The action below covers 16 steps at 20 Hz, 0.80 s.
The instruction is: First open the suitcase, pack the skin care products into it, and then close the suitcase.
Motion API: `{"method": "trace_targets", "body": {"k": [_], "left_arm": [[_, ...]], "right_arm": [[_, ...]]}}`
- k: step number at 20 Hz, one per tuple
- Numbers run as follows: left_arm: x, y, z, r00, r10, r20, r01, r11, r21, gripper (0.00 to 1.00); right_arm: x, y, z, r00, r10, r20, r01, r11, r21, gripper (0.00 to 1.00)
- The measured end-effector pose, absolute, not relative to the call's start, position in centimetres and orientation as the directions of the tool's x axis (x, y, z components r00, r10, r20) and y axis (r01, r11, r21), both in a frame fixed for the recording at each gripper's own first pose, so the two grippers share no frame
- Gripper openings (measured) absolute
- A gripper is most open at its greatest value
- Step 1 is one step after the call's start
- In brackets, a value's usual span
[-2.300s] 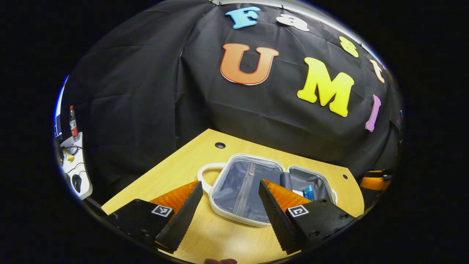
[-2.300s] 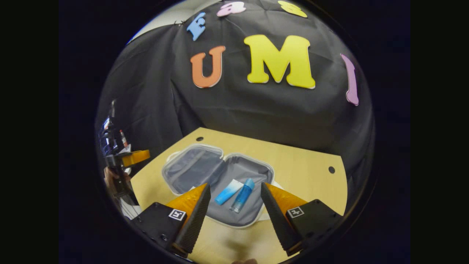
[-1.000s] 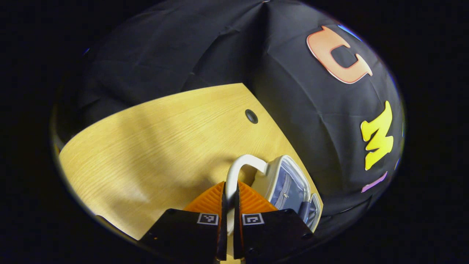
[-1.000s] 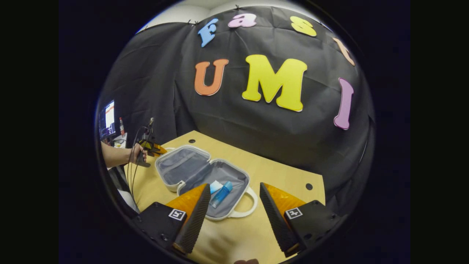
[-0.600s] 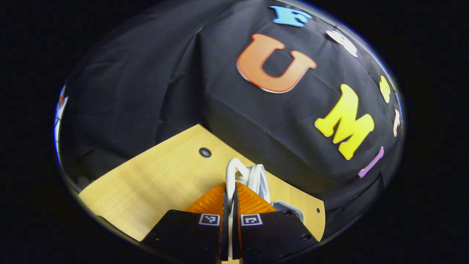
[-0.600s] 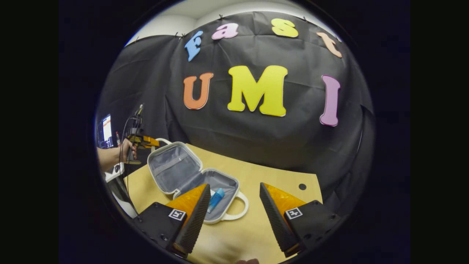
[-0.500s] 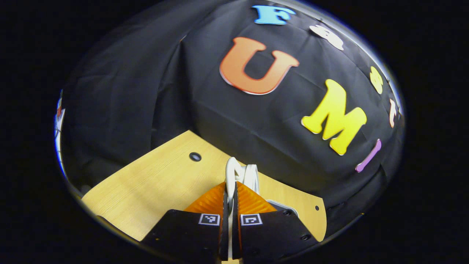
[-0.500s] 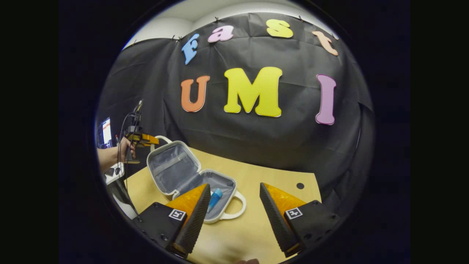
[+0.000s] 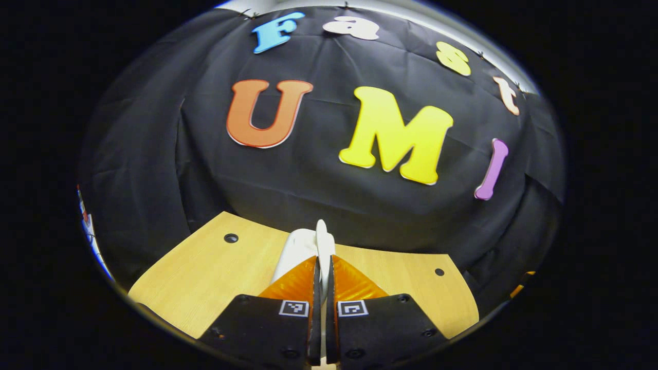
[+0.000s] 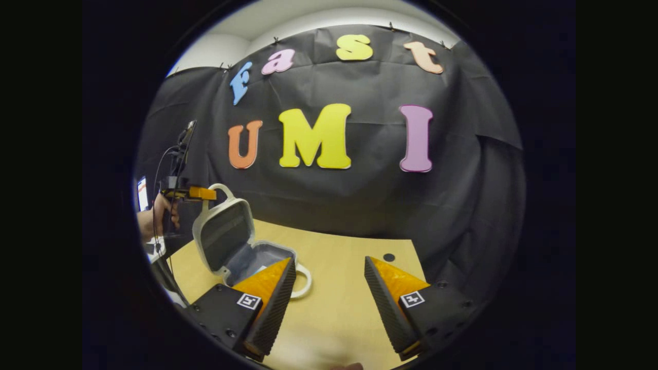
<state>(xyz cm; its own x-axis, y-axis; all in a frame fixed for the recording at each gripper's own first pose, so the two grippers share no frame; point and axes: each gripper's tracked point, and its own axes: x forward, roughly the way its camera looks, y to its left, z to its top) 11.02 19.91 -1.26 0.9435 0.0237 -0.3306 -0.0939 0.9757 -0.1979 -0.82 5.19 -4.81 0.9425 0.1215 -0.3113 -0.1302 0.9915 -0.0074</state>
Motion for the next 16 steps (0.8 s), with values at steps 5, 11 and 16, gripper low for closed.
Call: {"method": "trace_targets", "body": {"k": [5,11,16], "left_arm": [[11.9,12.5,-3.2,0.945,-0.037,-0.326,-0.026,0.982,-0.186,0.07],[12.6,4.9,-8.1,0.918,-0.123,-0.376,0.072,0.987,-0.146,0.06],[13.3,-0.4,-14.0,0.886,-0.138,-0.444,0.109,0.99,-0.09,0.07]], "right_arm": [[-1.7,0.2,-5.0,0.943,0.038,-0.33,-0.046,0.999,-0.016,0.8],[-3.0,-4.5,-5.9,0.927,-0.048,-0.372,0.039,0.999,-0.03,0.77],[-4.2,-7.2,-6.6,0.906,-0.083,-0.415,0.065,0.996,-0.057,0.8]]}}
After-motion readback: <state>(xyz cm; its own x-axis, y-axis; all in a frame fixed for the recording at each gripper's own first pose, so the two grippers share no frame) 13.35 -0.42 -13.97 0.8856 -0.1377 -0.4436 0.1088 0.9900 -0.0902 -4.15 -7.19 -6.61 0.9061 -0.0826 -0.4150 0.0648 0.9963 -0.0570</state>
